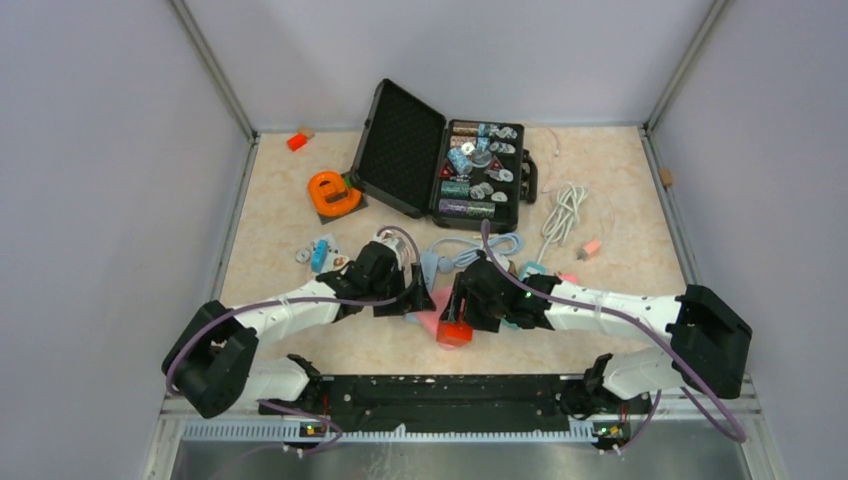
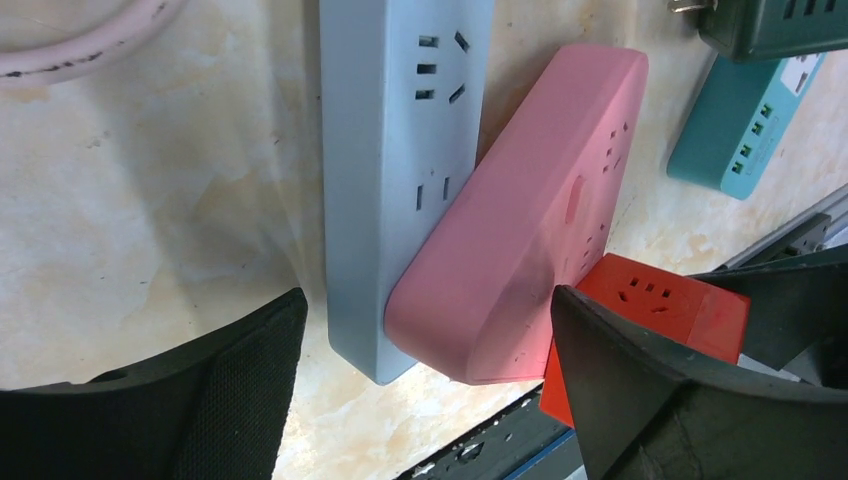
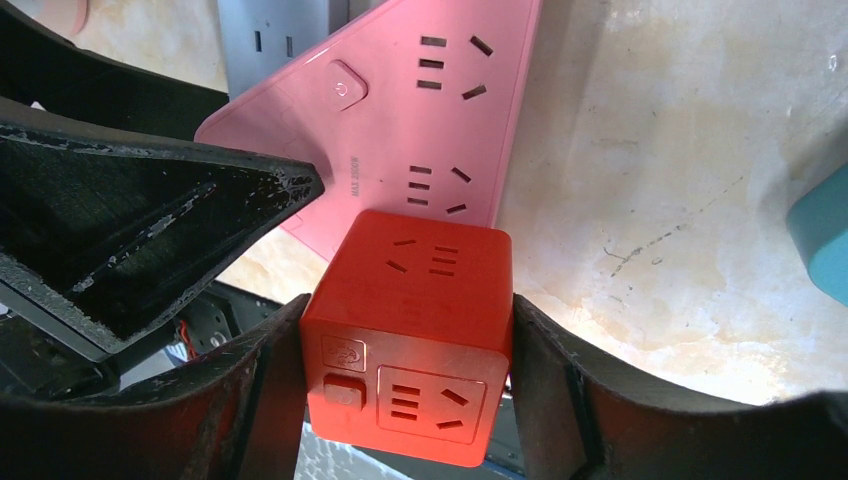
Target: Pull the plug off the socket
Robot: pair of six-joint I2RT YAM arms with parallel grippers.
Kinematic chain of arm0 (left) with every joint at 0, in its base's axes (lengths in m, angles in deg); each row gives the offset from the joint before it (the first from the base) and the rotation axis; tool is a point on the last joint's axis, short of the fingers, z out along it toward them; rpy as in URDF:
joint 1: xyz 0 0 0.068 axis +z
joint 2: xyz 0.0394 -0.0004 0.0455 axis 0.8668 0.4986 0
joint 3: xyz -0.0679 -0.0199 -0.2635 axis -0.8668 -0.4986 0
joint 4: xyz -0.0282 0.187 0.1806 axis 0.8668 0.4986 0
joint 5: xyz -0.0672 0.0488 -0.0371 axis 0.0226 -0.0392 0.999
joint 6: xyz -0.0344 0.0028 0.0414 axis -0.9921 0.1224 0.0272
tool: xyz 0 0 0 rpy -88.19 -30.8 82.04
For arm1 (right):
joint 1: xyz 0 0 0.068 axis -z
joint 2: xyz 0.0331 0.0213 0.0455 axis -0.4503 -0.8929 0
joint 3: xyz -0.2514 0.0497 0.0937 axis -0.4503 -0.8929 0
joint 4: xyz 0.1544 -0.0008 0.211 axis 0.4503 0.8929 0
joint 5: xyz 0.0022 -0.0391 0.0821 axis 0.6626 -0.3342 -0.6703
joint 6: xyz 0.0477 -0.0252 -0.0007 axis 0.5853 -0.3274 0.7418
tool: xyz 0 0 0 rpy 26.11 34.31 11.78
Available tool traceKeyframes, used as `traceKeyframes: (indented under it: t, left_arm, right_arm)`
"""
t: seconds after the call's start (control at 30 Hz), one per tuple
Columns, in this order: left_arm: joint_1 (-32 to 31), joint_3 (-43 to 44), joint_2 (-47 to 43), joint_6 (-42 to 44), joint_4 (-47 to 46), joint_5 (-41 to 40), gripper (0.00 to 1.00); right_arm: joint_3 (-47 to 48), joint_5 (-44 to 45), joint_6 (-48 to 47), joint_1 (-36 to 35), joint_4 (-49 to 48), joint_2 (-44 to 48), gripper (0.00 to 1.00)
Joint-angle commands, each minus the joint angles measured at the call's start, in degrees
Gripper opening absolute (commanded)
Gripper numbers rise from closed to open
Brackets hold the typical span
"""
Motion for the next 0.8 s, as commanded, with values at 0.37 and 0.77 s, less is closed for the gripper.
traceKeyframes:
  t: [0.37,0.77]
  left_arm:
    - [-0.04,-2.85,1.26,-1.03,-2.14,0.91,0.74]
    - [-0.04,-3.66,0.45,-0.47,-1.25,-2.44,0.72]
  right_arm:
    - [2.90,2.46,-0.19,-0.76,0.43,-0.88,0.88]
    - [5.67,3.27,1.68,-5.12,0.12,-3.32,0.22]
